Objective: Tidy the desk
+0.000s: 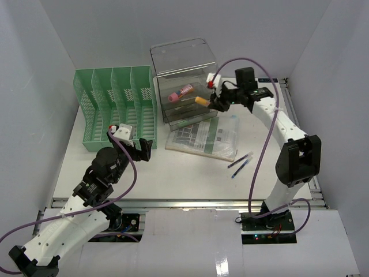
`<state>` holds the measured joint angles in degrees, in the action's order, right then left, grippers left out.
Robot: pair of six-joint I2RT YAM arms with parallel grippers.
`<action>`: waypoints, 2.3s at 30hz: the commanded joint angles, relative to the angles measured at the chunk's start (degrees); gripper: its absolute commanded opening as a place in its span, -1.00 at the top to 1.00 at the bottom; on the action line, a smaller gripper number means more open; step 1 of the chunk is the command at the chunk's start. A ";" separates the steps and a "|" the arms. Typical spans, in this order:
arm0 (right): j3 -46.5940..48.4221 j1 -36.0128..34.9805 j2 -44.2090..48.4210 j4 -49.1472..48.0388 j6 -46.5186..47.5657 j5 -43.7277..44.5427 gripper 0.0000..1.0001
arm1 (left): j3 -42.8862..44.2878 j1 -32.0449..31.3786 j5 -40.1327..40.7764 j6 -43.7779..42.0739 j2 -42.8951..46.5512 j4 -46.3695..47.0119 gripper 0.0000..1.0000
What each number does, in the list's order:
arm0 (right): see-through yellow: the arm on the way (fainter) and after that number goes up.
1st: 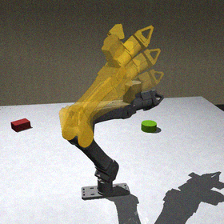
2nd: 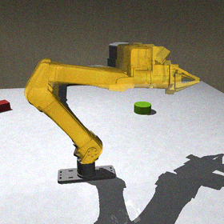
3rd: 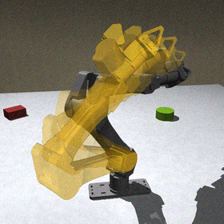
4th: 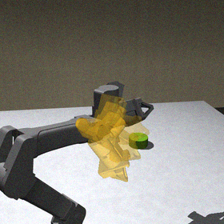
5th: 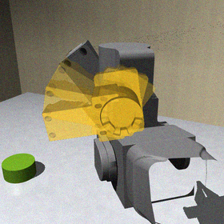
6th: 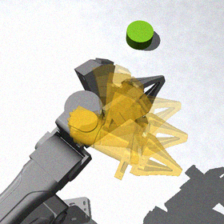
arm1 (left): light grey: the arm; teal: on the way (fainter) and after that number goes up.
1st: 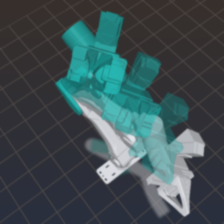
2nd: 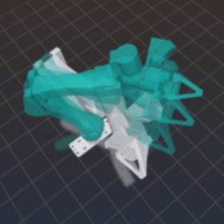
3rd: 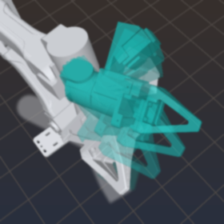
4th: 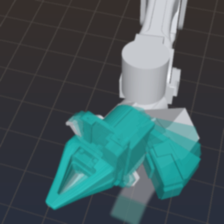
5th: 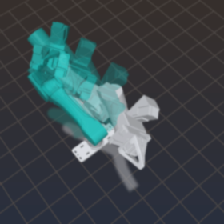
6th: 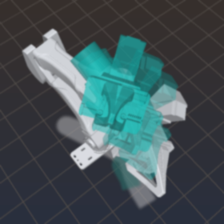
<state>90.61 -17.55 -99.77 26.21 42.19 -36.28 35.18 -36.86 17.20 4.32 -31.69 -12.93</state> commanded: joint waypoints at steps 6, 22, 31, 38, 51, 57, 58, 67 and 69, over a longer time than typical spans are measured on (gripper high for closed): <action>-6.25 -14.14 1.72 -5.66 30.50 17.03 0.85 | -0.55 0.20 1.06 -0.19 1.28 0.10 -0.96; -0.61 -20.48 -10.79 -15.05 37.74 34.84 0.02 | -0.55 0.18 0.69 -0.19 1.55 0.27 -0.96; -7.52 -18.09 4.50 -13.29 19.86 27.93 -0.43 | -0.55 0.18 -0.15 -0.10 1.99 0.36 -0.96; -12.40 -2.28 10.04 -13.12 -14.66 23.07 -0.46 | -0.94 0.12 -8.30 -0.41 -0.21 2.12 -0.96; 8.09 11.20 -15.67 3.19 -61.91 29.35 -0.66 | -1.17 0.12 -11.41 -0.89 -1.62 2.56 -0.96; 14.08 11.66 -23.20 3.85 -64.93 32.24 -0.62 | -0.99 0.12 -11.34 -1.06 -1.86 2.38 -0.96; 14.10 11.66 -23.72 3.85 -64.87 32.04 -0.60 | -0.99 0.12 -11.39 -1.06 -1.79 2.40 -0.96; 10.59 11.66 -26.16 3.53 -64.73 31.58 -0.38 | -1.01 0.12 -11.30 -1.22 -1.42 2.40 -0.96; 8.97 11.66 -26.12 3.44 -64.69 30.90 -0.38 | -0.93 0.12 -11.37 -1.24 -1.38 2.44 -0.96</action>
<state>101.64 -6.01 -125.99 29.66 -21.62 -4.87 34.20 -36.86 6.59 3.45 -33.70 -11.31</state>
